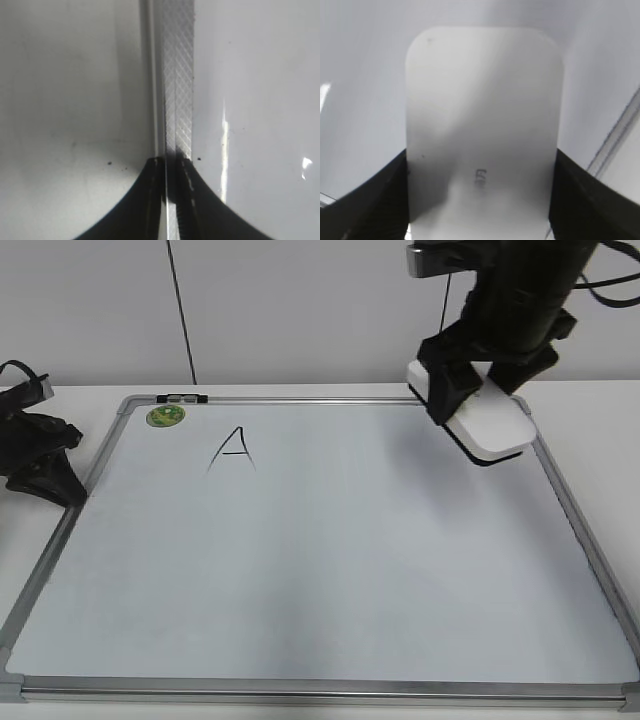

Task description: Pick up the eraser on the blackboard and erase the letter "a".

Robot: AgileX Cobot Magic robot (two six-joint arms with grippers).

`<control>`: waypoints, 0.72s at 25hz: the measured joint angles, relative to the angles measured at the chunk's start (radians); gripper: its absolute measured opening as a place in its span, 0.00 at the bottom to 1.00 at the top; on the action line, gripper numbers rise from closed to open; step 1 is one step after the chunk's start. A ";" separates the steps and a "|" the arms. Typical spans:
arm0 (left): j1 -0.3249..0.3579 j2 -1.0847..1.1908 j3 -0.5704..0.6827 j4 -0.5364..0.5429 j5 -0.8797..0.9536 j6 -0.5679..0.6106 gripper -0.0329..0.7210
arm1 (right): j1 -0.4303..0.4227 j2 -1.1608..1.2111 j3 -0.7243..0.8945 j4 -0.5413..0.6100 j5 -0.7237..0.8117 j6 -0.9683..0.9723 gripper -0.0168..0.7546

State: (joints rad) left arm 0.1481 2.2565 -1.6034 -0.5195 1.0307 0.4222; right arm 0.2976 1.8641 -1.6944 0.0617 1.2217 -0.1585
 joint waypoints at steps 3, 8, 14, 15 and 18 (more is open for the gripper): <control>0.000 0.000 0.000 0.000 0.000 0.000 0.10 | -0.061 -0.053 0.086 -0.004 -0.007 0.013 0.72; 0.000 0.000 0.000 0.000 0.000 0.000 0.10 | -0.199 -0.092 0.228 -0.002 -0.083 0.056 0.72; 0.000 0.000 0.000 0.000 0.004 0.000 0.10 | -0.255 -0.090 0.301 0.014 -0.201 0.062 0.72; 0.000 0.000 0.000 0.000 0.004 0.000 0.10 | -0.256 -0.083 0.303 0.015 -0.220 0.062 0.72; 0.000 0.000 0.000 0.000 0.004 0.000 0.11 | -0.256 -0.047 0.303 0.016 -0.269 0.062 0.72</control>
State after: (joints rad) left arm 0.1481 2.2565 -1.6034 -0.5195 1.0345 0.4222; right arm 0.0419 1.8167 -1.3919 0.0775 0.9524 -0.0961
